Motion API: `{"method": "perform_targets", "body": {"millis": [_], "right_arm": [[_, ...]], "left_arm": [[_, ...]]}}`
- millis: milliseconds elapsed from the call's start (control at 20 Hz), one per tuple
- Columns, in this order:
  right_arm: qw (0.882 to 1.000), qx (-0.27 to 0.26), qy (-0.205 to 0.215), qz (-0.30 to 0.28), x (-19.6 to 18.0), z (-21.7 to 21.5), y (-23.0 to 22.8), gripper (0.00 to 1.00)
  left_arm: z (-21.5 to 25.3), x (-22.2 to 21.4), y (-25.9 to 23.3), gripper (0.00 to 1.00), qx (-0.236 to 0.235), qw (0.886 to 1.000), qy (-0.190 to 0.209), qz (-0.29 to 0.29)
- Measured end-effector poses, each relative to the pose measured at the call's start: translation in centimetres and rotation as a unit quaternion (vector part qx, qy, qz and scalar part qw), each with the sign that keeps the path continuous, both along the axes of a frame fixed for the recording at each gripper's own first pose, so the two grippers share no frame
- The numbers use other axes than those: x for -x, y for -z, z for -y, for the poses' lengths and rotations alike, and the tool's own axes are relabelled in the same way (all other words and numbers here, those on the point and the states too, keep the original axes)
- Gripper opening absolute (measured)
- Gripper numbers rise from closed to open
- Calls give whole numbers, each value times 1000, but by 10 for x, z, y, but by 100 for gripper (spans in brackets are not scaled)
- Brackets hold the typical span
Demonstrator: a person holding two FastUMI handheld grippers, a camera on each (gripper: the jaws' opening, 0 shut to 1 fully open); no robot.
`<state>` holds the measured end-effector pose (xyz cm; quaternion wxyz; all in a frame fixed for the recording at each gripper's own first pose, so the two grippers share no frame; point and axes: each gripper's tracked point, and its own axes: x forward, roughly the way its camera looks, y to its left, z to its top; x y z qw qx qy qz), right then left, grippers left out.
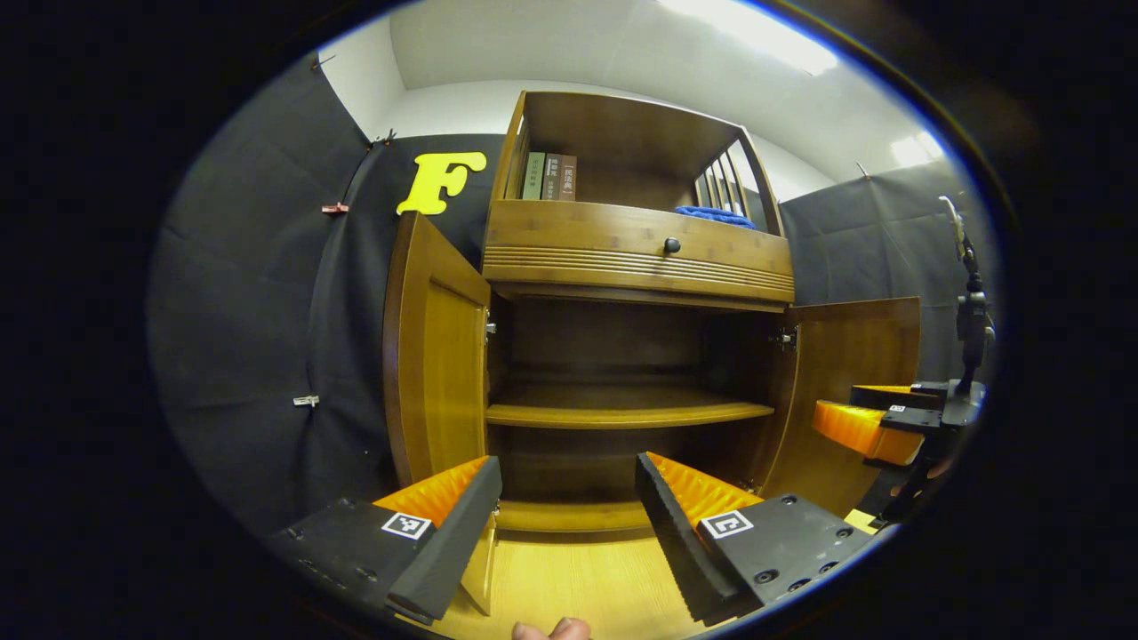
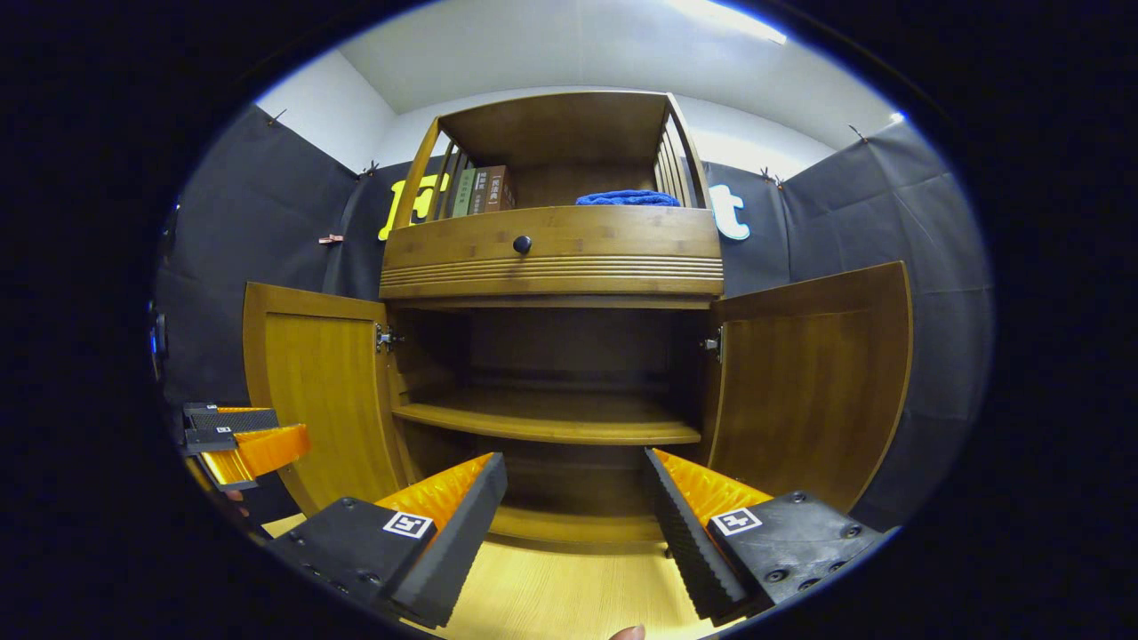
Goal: Open the right door of the double-door shoe cabinet with the right hand, and open the left door with the left hand.
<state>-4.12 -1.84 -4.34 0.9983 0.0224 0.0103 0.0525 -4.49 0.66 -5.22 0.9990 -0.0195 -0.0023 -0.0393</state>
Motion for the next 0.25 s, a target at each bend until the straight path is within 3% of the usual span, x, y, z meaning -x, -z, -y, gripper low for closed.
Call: {"method": "perform_targets", "body": {"millis": [250], "right_arm": [[1000, 4, -1, 2, 2, 0, 0, 97]], "left_arm": [[1, 1, 1, 94, -2, 1000, 2, -1]]}}
